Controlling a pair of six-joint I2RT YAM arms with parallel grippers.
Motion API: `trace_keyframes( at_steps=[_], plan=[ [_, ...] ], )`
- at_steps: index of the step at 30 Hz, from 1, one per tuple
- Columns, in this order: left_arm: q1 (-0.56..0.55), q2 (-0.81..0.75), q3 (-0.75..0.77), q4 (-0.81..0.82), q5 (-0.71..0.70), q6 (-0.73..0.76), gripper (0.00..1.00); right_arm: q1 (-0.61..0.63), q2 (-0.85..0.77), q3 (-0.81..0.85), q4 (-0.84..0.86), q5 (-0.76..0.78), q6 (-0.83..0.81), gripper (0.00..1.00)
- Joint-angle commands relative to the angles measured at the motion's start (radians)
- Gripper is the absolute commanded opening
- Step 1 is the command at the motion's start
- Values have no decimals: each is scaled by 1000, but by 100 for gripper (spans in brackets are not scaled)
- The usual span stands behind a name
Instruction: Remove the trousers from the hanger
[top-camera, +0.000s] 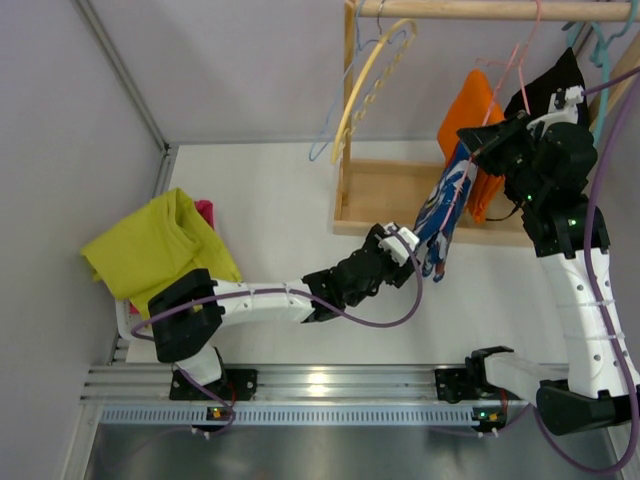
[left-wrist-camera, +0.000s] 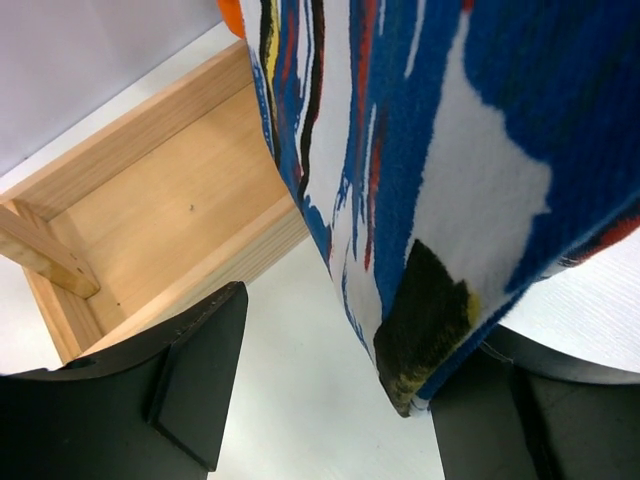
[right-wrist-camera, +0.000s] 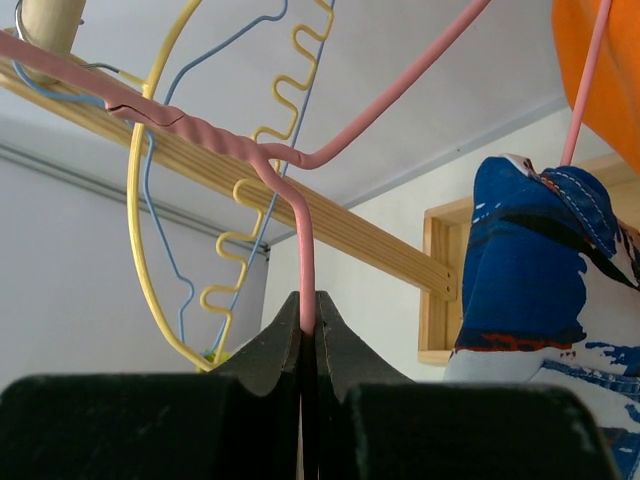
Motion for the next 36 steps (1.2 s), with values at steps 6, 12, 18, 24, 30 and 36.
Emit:
trace_keyframes(
  at_steps=[6, 12, 18, 24, 30, 36],
  plan=[
    [17, 0, 112, 156, -45, 67, 74, 7, -35, 43, 140, -46, 69, 0],
    [17, 11, 157, 206, -45, 109, 75, 7, -38, 39, 141, -49, 76, 0],
    [16, 23, 183, 255, -28, 156, 73, 7, -42, 31, 147, -58, 94, 0],
    [17, 25, 189, 315, -34, 198, 29, 2, -56, 30, 147, -60, 83, 0],
    [17, -24, 210, 314, -51, 228, 0, -2, -81, -29, 149, -63, 10, 0],
    [29, -148, 241, 170, 1, 160, 0, -7, -111, -159, 192, -106, -56, 0]
  ],
)
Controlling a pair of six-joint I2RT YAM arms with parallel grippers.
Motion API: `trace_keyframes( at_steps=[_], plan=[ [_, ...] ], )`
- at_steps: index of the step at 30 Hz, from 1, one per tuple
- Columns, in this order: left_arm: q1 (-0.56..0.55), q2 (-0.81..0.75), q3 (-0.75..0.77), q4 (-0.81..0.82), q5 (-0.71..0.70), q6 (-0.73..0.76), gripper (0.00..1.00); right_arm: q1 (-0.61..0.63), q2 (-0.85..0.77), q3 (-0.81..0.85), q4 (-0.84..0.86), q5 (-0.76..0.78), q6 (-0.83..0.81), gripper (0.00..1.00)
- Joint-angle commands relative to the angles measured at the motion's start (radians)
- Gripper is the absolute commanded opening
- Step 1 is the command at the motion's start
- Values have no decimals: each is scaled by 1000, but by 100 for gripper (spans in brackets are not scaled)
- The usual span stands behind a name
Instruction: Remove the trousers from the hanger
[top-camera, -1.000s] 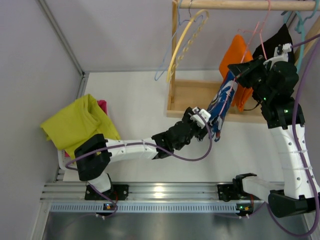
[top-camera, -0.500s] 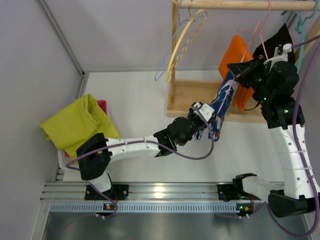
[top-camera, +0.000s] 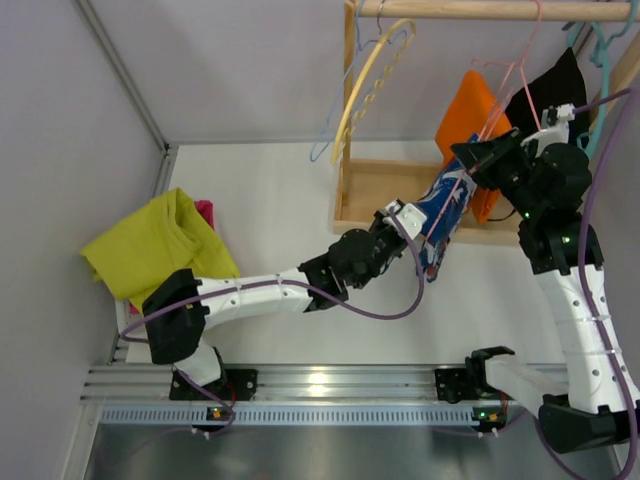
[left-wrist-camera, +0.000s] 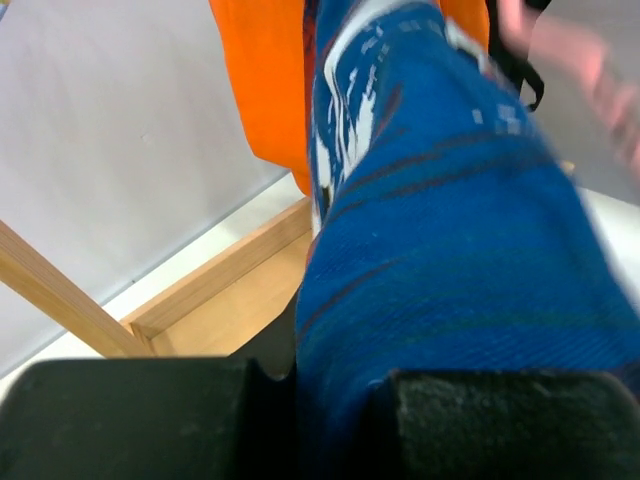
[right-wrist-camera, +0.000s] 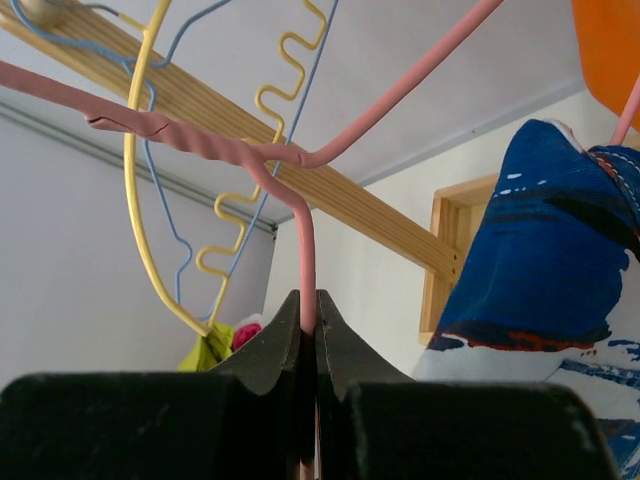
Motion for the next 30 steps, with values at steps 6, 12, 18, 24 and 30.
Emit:
trace_keyframes(
  at_steps=[6, 12, 18, 24, 30],
  plan=[
    [25, -191, 216, -125, 22, -141, 0, -2, -37, -135, 173, -115, -90, 0],
    [51, -174, 395, -227, -9, -187, 0, -2, -41, -221, 202, -143, -140, 0],
    [74, -145, 533, -266, -29, -201, 0, -2, -44, -311, 199, -134, -185, 0],
    [79, -123, 621, -266, -23, -178, 0, -2, -47, -403, 218, -154, -192, 0],
    [79, -108, 694, -277, -15, -175, 0, -2, -34, -451, 201, -141, -248, 0]
  ],
)
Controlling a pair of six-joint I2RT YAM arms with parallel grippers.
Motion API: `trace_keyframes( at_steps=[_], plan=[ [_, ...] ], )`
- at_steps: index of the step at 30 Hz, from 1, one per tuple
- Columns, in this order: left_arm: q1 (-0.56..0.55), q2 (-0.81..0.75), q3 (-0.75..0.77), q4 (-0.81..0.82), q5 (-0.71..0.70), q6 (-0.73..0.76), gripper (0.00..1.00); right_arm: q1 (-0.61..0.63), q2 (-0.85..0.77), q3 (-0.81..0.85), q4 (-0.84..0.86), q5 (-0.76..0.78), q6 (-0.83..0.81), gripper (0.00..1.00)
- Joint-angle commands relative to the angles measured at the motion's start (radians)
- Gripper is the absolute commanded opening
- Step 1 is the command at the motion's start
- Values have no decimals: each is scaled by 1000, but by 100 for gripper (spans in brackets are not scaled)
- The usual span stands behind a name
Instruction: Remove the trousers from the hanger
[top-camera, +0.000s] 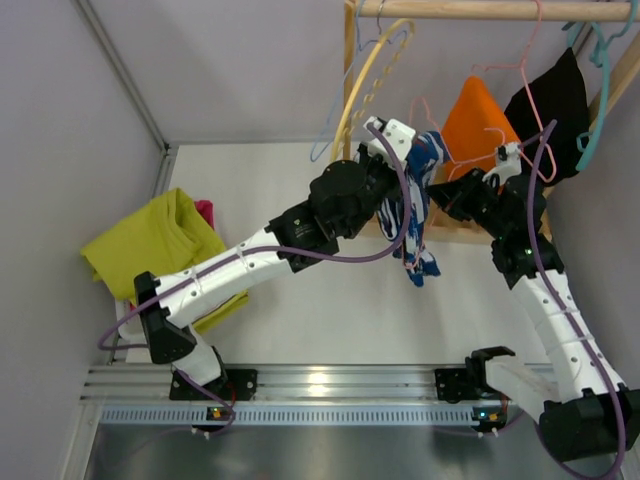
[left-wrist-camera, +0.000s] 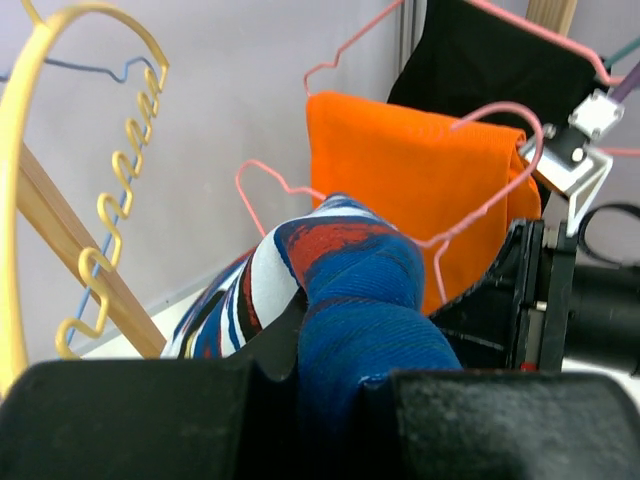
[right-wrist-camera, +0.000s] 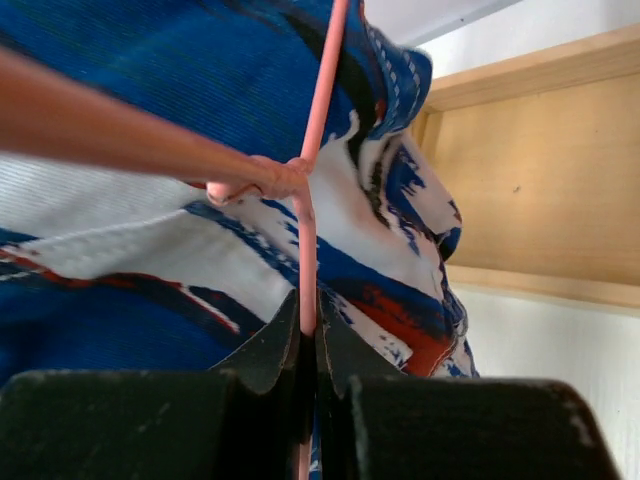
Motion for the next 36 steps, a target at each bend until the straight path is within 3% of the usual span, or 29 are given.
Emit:
trace_keyframes(
  at_steps=[1, 12, 24, 36],
  plan=[
    [5, -68, 166, 293, 3, -30, 0, -1, 20, -41, -44, 36, -141, 0],
    [4, -31, 345, 268, 24, 13, 0, -2, 63, -82, -64, 62, -184, 0],
    [4, -80, 344, 224, 10, 25, 0, -2, 94, -96, -53, 83, -236, 0],
    [5, -290, -53, 118, -13, -58, 0, -2, 37, 109, -107, -15, -220, 0]
  ],
)
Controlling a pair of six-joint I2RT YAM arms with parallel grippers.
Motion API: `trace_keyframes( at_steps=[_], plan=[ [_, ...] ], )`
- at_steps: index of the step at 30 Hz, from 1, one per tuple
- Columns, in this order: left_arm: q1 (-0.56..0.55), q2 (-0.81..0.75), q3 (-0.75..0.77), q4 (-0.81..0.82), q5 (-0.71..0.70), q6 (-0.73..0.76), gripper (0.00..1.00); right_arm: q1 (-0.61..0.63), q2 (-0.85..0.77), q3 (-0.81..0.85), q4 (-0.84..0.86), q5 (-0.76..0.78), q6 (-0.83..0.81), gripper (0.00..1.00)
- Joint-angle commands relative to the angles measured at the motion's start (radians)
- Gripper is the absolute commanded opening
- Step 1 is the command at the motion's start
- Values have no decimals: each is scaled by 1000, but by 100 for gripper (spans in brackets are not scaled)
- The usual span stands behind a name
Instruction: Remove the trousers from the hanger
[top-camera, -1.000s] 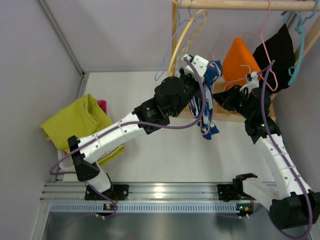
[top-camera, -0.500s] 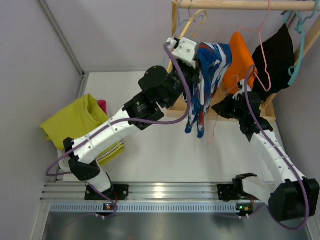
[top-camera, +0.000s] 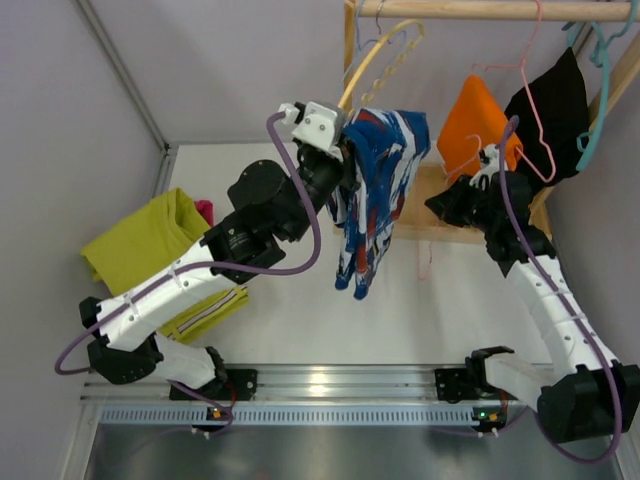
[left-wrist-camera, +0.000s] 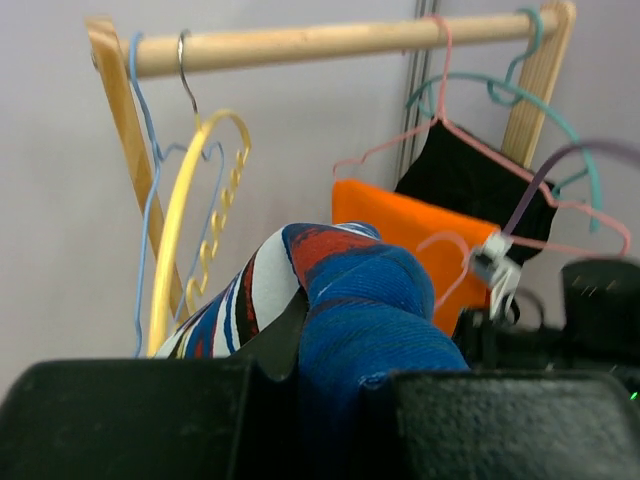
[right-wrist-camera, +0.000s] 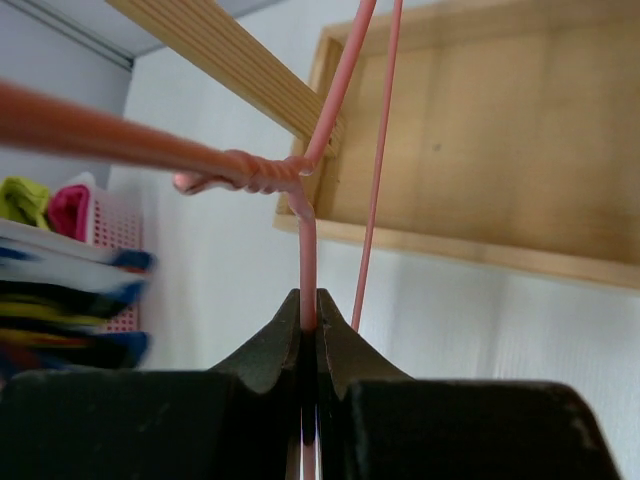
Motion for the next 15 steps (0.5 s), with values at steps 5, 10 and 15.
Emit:
trace_keyframes(
  at_steps=[5, 10, 15],
  plan=[
    [37, -180, -210, 41, 40, -100, 0, -2, -104, 172, -18, -29, -63, 0],
    [196, -267, -289, -118, 136, -290, 0, -2, -118, 186, -46, -23, -94, 0],
    [405, -359, -344, -171, 252, -365, 0, -2, -124, 185, -43, 8, -111, 0]
  ],
)
